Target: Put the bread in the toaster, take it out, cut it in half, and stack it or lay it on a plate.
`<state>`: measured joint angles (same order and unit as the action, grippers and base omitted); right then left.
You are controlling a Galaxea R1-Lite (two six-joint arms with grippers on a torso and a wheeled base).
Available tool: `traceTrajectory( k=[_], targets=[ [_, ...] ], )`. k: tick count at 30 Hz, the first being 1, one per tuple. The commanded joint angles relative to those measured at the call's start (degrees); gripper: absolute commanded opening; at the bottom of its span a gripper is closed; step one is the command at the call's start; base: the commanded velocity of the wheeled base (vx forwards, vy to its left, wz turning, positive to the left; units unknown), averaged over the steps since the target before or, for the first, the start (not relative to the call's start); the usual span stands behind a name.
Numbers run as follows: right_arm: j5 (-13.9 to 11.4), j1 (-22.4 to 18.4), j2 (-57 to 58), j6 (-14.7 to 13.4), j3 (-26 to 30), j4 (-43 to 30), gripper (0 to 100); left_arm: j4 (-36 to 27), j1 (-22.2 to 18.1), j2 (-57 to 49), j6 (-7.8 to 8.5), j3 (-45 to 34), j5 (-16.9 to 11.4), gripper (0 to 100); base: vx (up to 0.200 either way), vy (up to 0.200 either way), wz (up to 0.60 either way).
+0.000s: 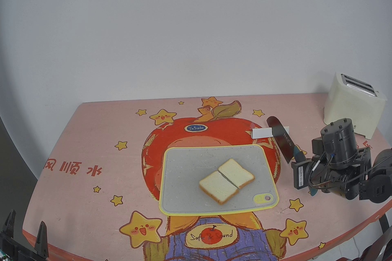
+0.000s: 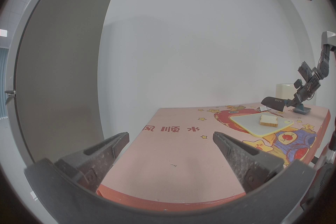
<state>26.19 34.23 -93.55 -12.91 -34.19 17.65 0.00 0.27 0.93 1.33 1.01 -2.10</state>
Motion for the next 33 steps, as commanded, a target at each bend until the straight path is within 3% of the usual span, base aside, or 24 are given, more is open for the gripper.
traceTrajectory(
  k=[1,33],
  targets=[
    [-0.08,0.05,-0.32,-0.01,0.09,0.01,0,0.00,0.00,0.04,-0.01,-0.92,-0.01,100,0.000,0.000,0.00],
    [-0.08,0.57,-0.40,-0.01,0.62,0.01,0,0.00,0.00,0.04,-0.01,-0.92,-0.01,100,0.000,0.000,0.00]
  ],
)
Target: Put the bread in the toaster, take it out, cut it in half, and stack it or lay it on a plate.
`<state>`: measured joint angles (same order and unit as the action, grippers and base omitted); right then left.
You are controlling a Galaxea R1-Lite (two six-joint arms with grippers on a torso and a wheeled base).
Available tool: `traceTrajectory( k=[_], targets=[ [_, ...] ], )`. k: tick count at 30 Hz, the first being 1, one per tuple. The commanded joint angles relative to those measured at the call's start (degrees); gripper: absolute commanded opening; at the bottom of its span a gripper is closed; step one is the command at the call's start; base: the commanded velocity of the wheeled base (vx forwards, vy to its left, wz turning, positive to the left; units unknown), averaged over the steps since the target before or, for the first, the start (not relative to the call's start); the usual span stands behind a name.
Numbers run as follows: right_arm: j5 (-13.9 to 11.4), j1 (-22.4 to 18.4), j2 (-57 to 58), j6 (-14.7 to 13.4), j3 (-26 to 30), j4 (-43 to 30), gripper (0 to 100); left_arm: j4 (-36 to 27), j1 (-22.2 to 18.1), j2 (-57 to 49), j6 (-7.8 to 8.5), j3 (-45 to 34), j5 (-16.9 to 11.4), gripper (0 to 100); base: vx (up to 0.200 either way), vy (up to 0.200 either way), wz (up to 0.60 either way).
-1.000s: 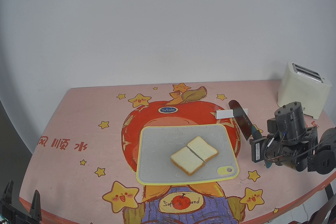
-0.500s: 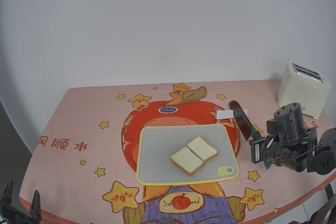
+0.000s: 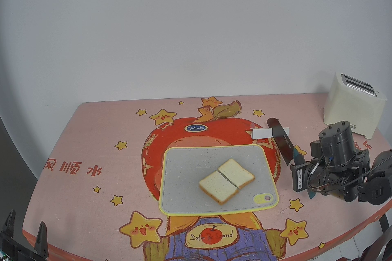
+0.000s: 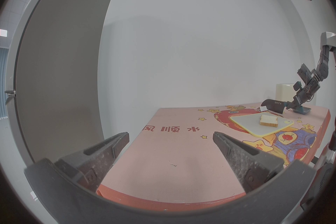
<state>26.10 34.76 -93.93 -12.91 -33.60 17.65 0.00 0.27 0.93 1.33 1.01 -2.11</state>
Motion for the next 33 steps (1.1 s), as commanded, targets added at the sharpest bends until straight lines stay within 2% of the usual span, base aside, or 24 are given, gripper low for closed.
traceTrajectory(
  k=[1,26,27,33],
  targets=[
    [0.00,0.05,-0.29,-0.01,0.02,0.01,0,0.00,0.00,0.04,-0.01,-0.92,0.00,100,0.000,0.000,0.00],
    [0.09,0.14,-0.38,-0.01,0.11,0.01,0,0.00,0.00,0.04,-0.01,-0.92,0.00,100,0.000,0.000,0.00],
    [0.09,0.14,-0.38,-0.01,0.02,0.01,100,0.00,0.00,0.04,-0.01,-0.92,0.00,100,0.000,0.000,0.00],
    [0.09,0.23,-0.29,-0.01,0.02,0.01,100,0.00,0.00,0.04,-0.01,-0.92,0.00,100,0.000,0.000,0.00]
  ],
)
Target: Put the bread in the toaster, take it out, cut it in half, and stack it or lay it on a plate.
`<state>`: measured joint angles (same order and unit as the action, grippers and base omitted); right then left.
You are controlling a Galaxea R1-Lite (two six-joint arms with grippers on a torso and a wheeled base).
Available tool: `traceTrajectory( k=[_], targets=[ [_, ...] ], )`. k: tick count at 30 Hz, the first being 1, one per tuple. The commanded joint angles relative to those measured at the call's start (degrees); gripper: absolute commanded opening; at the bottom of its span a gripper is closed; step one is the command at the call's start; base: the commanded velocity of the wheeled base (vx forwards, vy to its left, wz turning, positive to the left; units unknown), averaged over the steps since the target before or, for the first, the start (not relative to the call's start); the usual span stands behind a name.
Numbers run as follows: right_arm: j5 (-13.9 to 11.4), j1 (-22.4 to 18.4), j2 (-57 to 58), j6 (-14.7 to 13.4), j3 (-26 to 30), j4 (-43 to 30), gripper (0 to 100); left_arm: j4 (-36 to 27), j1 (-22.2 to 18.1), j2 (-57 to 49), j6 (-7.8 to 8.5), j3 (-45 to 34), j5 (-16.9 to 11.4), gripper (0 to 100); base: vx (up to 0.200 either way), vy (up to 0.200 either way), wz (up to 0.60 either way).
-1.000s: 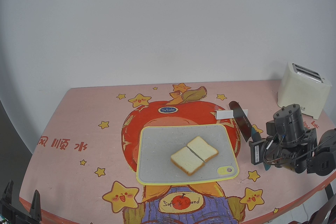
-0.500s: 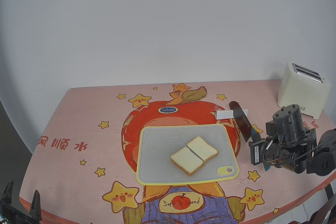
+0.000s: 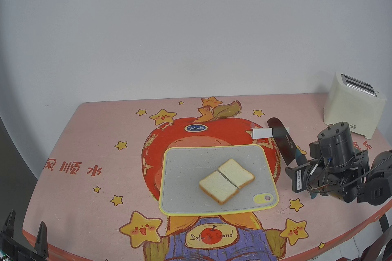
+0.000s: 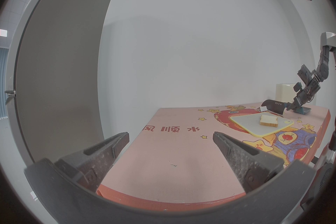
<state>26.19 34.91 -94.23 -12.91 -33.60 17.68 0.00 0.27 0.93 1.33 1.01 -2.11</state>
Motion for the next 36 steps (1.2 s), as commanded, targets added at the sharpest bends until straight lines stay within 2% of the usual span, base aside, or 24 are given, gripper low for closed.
traceTrajectory(
  k=[1,16,27,30,36],
  targets=[
    [0.01,0.07,0.01,-0.01,0.02,-0.01,100,0.00,0.00,0.04,-0.01,-0.92,0.00,100,0.000,0.000,0.00],
    [0.27,0.33,0.28,0.08,0.20,-0.01,100,0.00,0.00,0.04,-0.01,-0.92,0.00,100,0.000,0.000,0.00],
    [2.20,0.95,1.42,0.08,0.46,-0.01,100,0.00,0.00,0.04,-0.01,-0.92,0.00,100,0.000,0.000,0.00],
    [4.40,1.91,2.56,0.08,0.64,-0.01,100,0.00,0.00,0.04,-0.01,-0.92,0.00,100,0.000,0.000,0.00],
    [4.66,2.62,4.58,0.08,0.81,-0.01,100,0.00,0.00,0.04,-0.01,-0.92,0.00,100,0.000,0.000,0.00]
  ],
)
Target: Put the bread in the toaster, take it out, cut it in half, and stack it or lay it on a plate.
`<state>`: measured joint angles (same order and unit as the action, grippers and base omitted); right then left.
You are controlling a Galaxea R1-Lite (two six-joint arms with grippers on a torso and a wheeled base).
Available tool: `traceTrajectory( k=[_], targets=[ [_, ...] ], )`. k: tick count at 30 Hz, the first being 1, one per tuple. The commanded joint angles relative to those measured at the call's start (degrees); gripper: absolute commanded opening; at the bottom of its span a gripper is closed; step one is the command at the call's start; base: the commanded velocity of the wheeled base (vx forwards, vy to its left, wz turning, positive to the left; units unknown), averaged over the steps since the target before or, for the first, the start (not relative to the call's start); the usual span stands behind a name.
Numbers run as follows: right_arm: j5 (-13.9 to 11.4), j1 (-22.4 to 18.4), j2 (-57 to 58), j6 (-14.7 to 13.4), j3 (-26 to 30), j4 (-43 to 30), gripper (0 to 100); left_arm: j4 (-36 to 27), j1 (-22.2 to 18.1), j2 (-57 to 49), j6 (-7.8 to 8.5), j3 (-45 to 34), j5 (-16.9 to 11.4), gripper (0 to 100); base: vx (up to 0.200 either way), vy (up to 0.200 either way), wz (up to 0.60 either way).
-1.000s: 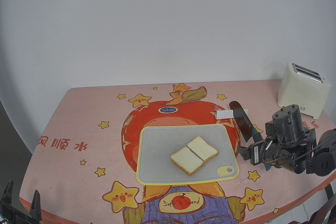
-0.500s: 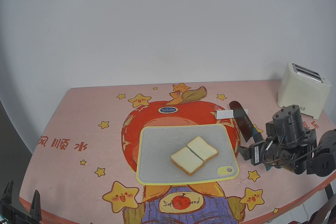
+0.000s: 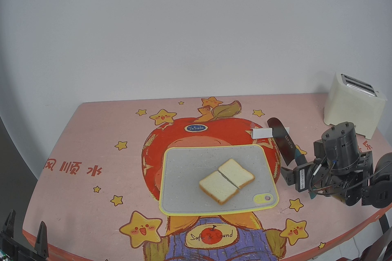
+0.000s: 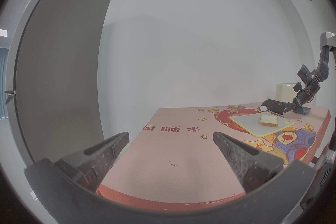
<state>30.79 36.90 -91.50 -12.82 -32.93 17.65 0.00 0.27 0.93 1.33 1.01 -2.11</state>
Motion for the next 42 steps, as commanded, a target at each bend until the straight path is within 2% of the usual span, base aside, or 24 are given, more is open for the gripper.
traceTrajectory(
  k=[1,10,21,30,36,42],
  targets=[
    [0.06,0.72,2.03,0.08,0.14,0.01,100,0.00,0.00,0.04,-0.01,-0.92,0.00,100,0.000,0.000,0.00],
    [0.06,3.88,6.60,0.43,0.32,-0.07,100,0.00,0.00,0.04,-0.01,-0.92,0.00,100,0.000,0.000,0.00],
    [-0.38,12.23,11.17,0.43,2.34,-0.07,100,0.00,0.00,0.04,-0.01,-1.01,0.00,100,0.000,0.000,0.00],
    [-0.47,13.46,12.58,0.70,2.87,-0.07,100,0.00,0.00,0.04,-0.01,-0.92,0.00,100,0.000,0.000,0.00],
    [-0.47,17.59,13.28,0.34,3.22,-0.07,100,0.00,0.00,0.04,-0.01,-0.92,0.00,100,0.000,0.000,0.00],
    [-0.56,18.29,13.19,0.61,3.48,-0.07,100,0.00,0.00,0.04,-0.01,-0.92,0.00,100,0.000,0.000,0.00]
  ],
)
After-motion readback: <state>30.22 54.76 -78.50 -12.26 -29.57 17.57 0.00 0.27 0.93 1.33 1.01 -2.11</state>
